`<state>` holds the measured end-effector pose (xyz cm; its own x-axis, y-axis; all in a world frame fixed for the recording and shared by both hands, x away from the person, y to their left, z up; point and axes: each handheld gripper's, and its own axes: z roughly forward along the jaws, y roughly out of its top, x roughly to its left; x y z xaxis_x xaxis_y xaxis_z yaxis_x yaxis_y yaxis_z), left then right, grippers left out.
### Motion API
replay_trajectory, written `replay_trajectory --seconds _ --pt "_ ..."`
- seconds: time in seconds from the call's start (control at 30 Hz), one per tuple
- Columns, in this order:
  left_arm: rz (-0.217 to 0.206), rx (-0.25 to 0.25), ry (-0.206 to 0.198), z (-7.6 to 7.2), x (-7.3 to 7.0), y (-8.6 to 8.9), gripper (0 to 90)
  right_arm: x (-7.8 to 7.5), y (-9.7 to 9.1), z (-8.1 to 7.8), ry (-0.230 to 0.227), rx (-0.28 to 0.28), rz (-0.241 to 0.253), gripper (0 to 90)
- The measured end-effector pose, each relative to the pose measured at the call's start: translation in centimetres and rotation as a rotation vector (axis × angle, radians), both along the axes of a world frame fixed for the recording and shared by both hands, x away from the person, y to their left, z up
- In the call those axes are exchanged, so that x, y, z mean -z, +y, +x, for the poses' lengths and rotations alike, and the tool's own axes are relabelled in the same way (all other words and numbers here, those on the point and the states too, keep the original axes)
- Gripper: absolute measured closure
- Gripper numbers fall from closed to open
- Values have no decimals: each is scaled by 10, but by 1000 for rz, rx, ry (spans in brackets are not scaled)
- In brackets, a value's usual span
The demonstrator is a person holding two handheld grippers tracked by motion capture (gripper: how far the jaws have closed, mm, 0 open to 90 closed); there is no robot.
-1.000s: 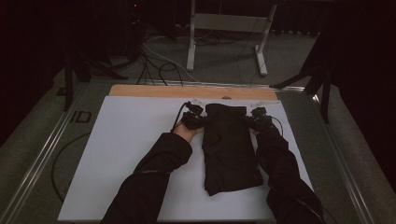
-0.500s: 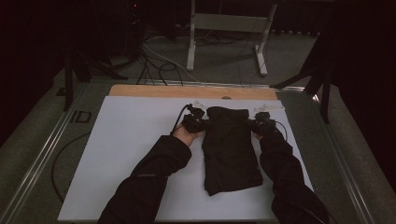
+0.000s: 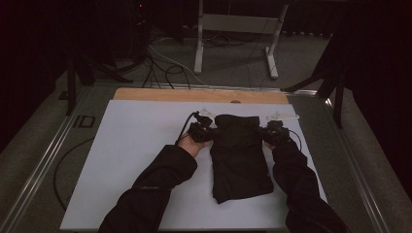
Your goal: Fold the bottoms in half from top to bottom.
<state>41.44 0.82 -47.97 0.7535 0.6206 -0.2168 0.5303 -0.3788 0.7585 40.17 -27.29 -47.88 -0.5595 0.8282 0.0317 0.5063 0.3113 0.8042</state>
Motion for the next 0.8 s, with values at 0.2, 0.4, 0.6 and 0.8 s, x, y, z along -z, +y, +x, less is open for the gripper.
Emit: replay_trajectory --seconds 0.2,0.4,0.6,0.8 --pt "-5 9 -1 -7 0 1 874 0 -1 -8 -7 -12 4 872" --pt "2 23 -6 -17 0 -1 874 1 -3 -20 -14 -11 12 872" --pt "-2 33 -13 -25 0 -2 874 1 -7 -32 -14 -14 25 872" --pt "-7 48 -19 -37 0 -2 874 1 -9 -46 -23 -25 39 872"
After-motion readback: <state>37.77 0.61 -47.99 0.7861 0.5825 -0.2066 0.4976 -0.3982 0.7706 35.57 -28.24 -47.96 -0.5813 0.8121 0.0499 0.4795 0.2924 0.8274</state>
